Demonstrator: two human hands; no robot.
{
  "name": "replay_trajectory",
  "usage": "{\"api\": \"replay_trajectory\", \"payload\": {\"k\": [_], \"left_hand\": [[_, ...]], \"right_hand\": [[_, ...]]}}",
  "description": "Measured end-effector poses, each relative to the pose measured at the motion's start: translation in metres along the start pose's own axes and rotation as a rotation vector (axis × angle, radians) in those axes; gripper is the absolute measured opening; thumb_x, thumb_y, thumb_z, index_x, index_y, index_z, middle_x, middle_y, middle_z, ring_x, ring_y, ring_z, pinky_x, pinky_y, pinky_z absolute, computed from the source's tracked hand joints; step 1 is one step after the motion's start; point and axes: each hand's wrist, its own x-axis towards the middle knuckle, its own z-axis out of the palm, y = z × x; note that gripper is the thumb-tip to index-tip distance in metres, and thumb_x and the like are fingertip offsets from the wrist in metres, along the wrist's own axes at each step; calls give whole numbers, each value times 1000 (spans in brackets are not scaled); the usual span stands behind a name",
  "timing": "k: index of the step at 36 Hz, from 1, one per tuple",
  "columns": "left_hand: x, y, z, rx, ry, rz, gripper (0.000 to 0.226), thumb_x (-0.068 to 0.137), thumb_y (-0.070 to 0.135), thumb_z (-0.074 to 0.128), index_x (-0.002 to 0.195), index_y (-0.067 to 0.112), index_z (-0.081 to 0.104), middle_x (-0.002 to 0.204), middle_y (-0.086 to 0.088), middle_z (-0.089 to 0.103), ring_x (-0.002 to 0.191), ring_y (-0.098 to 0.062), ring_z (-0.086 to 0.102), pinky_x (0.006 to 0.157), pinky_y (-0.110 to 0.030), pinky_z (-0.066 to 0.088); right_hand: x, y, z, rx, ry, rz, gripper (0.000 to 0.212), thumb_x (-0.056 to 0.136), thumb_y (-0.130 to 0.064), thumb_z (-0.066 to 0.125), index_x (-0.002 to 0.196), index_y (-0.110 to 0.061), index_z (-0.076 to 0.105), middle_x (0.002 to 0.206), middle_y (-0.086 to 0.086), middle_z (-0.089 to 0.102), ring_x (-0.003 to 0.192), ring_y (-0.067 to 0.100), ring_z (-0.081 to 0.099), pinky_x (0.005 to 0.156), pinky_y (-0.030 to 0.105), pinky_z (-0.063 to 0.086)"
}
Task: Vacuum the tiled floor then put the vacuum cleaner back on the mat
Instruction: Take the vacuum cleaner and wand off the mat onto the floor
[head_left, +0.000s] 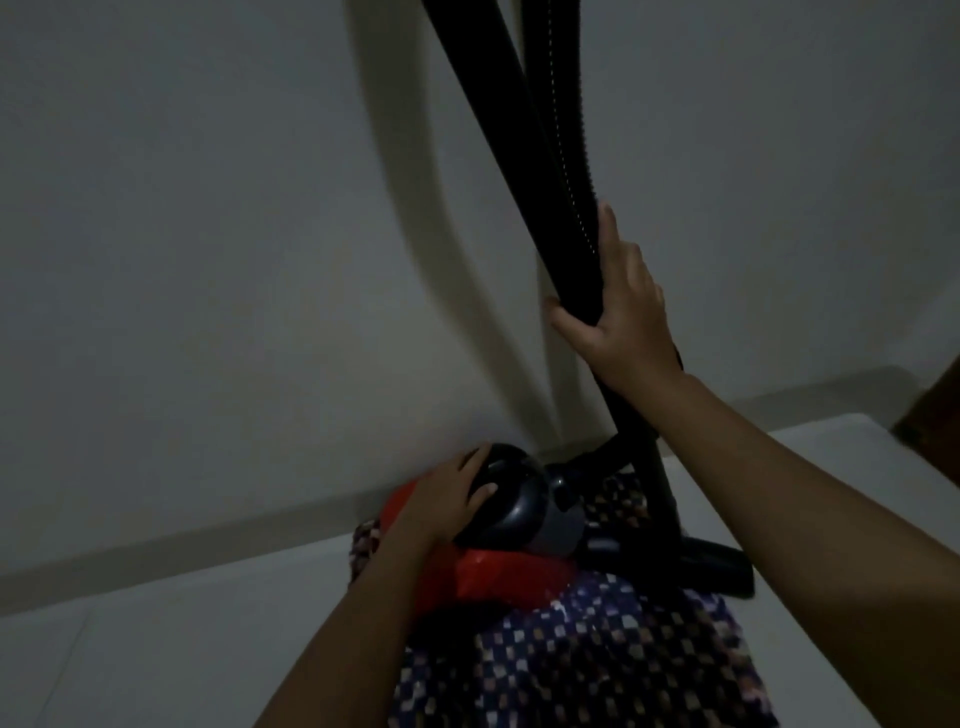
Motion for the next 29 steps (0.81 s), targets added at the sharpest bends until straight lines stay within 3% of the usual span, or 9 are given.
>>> {"api": "replay_trajectory", "payload": {"k": [3,7,16,19,21,25,29], "left_hand": [[5,1,1,16,42,17,57,98,34,43,149,22,23,139,-16,47,123,-33,49,99,-33,39],[5,5,-4,14,-30,50,59,97,31,46,150,26,21,145,-15,43,126,-33,47,101,-33,40],[-55,53,-23,-63,-134,-44,66,95,27,49,149,38,13,134,-18,49,118,-34,52,93,-40,48],[-78,68,-49,-103,-185,-17,65,95,27,50,149,36,13,133,-19,50,115,-34,53,89,-36,48],[-96,80,-69,-116,-224,11,65,96,28,49,149,37,13,127,-19,53,110,-33,55,87,-35,46],[-137,105,-104,-153,-296,103,64,96,23,50,149,34,17,128,-18,52,114,-32,53,92,-31,43],[-181,128,-133,-176,-371,158,60,98,25,47,149,36,17,128,-15,52,111,-31,54,85,-30,45]], "right_hand": [[0,-1,2,-7,10,2,90,79,-52,47,152,-20,6,119,13,49,104,26,52,91,52,44],[2,-6,1,-65,-20,27,90,78,-52,46,152,-21,5,122,13,48,107,28,51,91,45,39],[-12,-44,-39,-246,-308,-10,83,72,-52,42,146,-27,12,118,19,56,96,36,57,78,45,43],[-13,-63,-62,-312,-363,-29,86,74,-49,53,146,-26,14,117,19,57,93,36,58,77,45,45],[-14,-78,-78,-356,-368,-45,89,73,-50,58,146,-25,15,114,18,59,89,35,58,73,41,45],[-18,-115,-117,-448,-291,-63,64,91,-56,36,145,-22,29,106,15,64,80,30,59,67,36,42],[-29,-153,-156,-540,-224,-49,66,84,-45,52,143,-24,35,101,13,66,75,30,59,64,35,42]]}}
